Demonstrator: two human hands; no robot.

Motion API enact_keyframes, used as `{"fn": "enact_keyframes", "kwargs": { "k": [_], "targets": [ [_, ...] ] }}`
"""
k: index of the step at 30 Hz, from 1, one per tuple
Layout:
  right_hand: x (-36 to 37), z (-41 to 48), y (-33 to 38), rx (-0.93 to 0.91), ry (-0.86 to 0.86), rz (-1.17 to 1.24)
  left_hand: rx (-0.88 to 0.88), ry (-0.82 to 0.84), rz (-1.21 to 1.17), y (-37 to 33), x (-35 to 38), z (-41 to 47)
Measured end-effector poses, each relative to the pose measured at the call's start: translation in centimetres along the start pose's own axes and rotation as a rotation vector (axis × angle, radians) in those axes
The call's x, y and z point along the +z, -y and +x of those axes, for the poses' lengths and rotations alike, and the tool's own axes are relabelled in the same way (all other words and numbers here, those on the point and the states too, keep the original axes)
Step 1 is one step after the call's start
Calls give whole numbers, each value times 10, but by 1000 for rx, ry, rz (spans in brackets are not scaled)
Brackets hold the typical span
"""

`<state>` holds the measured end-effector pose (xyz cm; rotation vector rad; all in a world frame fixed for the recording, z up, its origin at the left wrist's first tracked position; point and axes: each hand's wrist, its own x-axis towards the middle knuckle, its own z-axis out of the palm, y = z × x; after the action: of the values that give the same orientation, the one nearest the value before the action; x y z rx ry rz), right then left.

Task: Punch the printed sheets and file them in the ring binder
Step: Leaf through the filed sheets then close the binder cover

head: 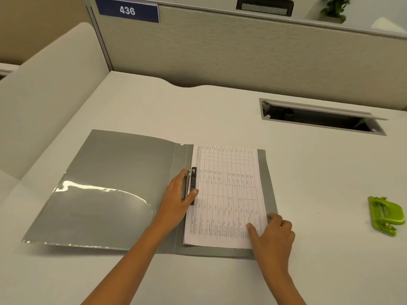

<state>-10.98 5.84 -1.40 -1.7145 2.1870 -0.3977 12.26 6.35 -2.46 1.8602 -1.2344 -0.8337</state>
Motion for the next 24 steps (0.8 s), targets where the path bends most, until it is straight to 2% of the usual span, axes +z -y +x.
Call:
{"fn": "enact_keyframes", "kwargs": {
  "k": [8,13,21,24],
  "targets": [
    [-10,11,17,91,160,-106,-19,-8,27,-1,4,0],
    [-10,8,27,91,136,-250,-33,-10,30,-2,4,-1],
    [-13,16,28,142,166,-267,-20,-25,18,-2,3,-4],
    [-11,19,28,144,203,-195,-25,-25,19,-2,3,-4]
  ]
}}
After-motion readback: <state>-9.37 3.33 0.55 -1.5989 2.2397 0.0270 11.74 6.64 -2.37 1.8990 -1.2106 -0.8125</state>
